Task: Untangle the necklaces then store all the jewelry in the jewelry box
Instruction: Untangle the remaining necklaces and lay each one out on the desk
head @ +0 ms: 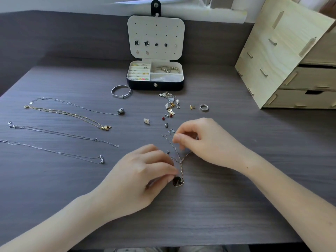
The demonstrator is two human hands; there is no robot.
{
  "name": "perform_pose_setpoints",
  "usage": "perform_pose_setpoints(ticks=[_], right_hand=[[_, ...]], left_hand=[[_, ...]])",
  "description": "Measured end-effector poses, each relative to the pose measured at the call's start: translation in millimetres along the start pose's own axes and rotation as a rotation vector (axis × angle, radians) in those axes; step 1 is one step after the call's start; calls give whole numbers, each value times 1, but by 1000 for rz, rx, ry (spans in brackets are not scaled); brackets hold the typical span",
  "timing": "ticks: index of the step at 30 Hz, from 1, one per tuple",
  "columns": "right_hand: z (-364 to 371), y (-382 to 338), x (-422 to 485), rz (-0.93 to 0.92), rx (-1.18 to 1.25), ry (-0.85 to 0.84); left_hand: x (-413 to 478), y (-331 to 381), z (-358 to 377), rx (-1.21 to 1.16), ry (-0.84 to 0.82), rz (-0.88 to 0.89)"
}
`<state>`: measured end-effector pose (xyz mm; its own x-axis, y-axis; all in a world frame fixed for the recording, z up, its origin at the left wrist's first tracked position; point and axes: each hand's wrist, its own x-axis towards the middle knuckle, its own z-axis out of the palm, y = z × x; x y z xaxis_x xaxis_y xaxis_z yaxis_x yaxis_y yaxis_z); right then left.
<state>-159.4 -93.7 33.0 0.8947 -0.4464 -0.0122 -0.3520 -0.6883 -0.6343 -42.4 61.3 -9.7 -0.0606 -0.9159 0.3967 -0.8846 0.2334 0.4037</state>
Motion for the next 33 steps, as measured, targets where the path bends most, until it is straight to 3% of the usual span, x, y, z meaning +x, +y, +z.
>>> perform_pose_setpoints(ticks=[5,12,14,18,21,28,33], right_hand=[[10,8,-35,-158,-95,-28],[31,17,-52,-219,-121,-20],[28,15,-53,-179,-49,-37],[10,7,-43,-3,365,-21],[2,0,-23,28,487,5],[20,-16,25,1,189,-231],[23,-17,31,-85,38,-227]], left_hand=[[2,-12,-3,163,-23,-93],[-1,-10,-1,130,-21,-89],[-3,-10,-2,122,-24,-83],[-8,-7,-4,123,-50,-47],[-10,-2,-4,126,-60,-19],[-12,11,4,103,-85,56],[-12,14,5,126,-117,75]])
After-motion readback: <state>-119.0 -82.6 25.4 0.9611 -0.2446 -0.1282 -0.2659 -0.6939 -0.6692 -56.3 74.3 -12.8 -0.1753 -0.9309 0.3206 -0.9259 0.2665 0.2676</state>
